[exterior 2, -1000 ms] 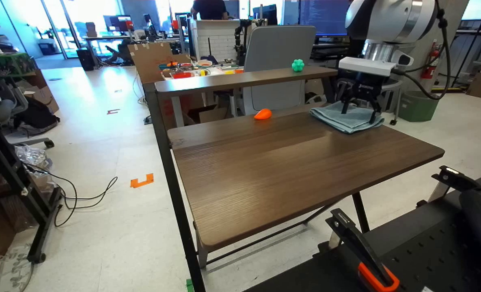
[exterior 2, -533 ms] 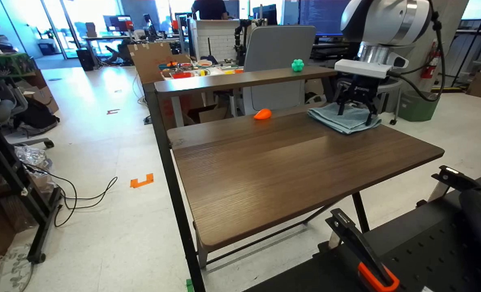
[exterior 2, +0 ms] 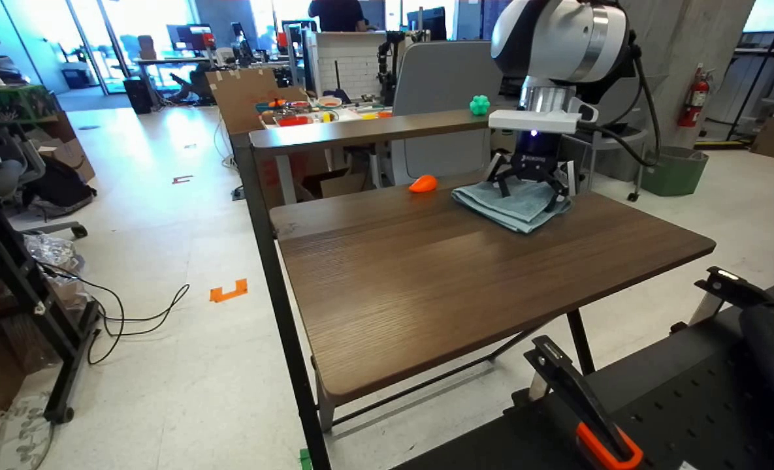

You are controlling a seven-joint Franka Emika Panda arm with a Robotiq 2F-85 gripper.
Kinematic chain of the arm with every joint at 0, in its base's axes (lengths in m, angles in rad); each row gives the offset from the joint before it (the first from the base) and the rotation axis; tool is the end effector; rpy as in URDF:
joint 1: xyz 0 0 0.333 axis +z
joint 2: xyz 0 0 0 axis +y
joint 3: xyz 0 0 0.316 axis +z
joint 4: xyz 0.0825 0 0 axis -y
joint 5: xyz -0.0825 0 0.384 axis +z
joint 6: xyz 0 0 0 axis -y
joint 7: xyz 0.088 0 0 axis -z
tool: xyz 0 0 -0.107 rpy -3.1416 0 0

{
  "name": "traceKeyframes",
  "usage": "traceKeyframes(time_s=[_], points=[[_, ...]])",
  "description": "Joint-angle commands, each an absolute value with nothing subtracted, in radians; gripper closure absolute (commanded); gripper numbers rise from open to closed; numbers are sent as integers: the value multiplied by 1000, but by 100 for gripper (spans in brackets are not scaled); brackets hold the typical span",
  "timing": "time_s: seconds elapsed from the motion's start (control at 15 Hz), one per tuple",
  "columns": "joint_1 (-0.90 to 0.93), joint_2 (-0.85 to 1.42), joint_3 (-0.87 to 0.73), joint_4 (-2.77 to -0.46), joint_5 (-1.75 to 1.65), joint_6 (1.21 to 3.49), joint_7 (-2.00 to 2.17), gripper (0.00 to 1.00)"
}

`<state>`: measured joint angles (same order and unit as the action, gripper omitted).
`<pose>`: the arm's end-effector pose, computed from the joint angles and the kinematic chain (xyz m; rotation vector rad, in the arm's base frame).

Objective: Use the towel to wipe the table.

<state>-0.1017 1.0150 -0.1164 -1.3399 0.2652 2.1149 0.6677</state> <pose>0.6928 -0.1258 0.0953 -2.6866 1.4793 0.3811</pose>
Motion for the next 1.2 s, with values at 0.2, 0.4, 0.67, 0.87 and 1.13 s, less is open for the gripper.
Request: traceKeyframes(time_s=[0.2,0.4,0.67,0.87,1.13], points=[[-204,1123,-118,-1068,310,1920,710,0],[-281,1192,-117,-935,338,1843,759,0],[-327,1266,-110,-825,337,1819,811,0],[-334,1291,-101,-780,330,1823,840,0],[-325,1265,-98,-775,333,1840,845,0]])
